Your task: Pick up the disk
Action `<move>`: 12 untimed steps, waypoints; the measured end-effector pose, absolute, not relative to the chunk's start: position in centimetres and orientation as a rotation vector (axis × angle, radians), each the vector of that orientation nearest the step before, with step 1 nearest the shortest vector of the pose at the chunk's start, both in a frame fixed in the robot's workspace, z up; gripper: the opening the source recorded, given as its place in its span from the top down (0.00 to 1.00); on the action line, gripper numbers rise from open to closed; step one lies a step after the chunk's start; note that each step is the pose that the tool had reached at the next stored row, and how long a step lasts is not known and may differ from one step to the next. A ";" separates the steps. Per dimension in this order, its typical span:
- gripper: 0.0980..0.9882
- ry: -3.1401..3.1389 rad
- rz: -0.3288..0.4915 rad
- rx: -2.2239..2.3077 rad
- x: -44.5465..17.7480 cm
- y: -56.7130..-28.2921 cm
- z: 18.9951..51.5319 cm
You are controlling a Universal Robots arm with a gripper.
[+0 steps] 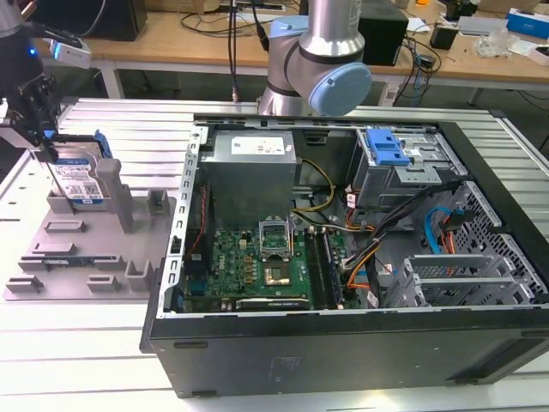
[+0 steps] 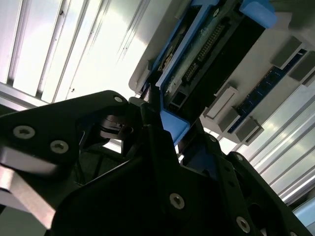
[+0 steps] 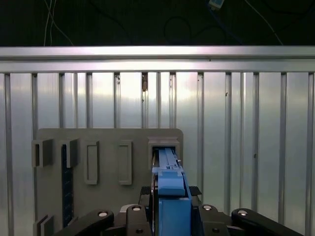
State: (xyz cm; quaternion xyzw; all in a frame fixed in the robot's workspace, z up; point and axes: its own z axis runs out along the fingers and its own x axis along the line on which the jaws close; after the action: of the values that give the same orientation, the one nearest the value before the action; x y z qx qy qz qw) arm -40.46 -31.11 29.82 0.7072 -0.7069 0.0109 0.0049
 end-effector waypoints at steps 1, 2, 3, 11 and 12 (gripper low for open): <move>0.67 -2.214 0.034 2.215 -40.5 -31.1 29.8; 0.67 -2.214 0.034 2.215 -40.5 -31.1 29.8; 0.67 -2.214 0.034 2.215 -40.5 -31.1 29.8; 0.69 -2.214 0.034 2.215 -40.5 -31.1 29.7; 0.70 -2.214 0.034 2.215 -40.5 -31.1 29.7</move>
State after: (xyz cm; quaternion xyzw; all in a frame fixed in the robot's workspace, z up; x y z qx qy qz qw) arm -40.46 -31.11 29.68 0.7073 -0.7069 0.0109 0.0050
